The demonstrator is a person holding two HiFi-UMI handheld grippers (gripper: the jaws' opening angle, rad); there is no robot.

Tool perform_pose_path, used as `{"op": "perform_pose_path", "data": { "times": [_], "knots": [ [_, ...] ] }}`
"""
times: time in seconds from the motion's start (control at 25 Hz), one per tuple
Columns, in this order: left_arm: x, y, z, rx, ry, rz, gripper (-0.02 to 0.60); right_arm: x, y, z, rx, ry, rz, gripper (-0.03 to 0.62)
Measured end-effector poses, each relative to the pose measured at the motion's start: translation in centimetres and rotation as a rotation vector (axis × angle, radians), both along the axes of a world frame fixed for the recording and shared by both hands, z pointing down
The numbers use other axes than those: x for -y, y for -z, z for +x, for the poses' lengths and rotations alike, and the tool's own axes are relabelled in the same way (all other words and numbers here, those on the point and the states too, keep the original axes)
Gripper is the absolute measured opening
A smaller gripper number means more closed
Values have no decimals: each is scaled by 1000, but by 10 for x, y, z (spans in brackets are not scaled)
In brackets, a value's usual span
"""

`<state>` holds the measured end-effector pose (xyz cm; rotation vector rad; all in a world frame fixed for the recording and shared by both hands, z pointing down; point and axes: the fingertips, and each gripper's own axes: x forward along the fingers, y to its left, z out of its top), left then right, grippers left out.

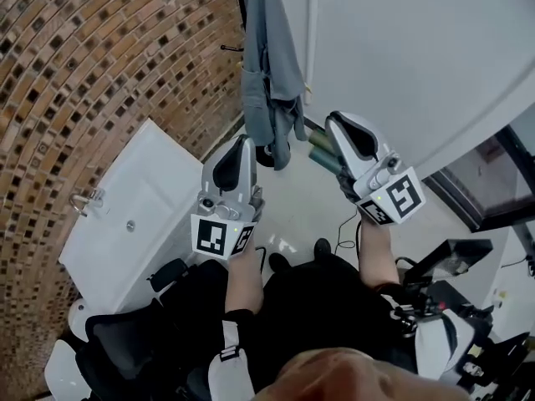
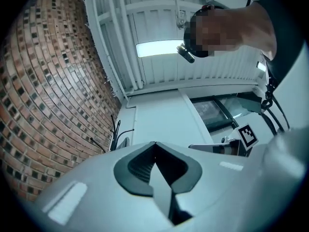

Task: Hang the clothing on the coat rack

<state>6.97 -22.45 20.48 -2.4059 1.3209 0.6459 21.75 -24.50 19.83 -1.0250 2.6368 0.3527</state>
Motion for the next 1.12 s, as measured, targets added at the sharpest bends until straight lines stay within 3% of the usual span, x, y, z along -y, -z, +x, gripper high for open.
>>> {"op": "perform_pose_path", "data": {
  "times": [0.32,0.48,0.68,1.12],
  "knots": [
    [-4,42,15,55,36,77,3,2,32,12,30,21,72,3],
    [3,55,46,79,42,100,3,8,37,23,-5,63,80,3],
    [-3,51,91,119,16,117,3,-5,42,52,66,81,86,3],
    [3,47,147,166,37,109,3,-2,42,100,120,132,108,3]
  ]
}}
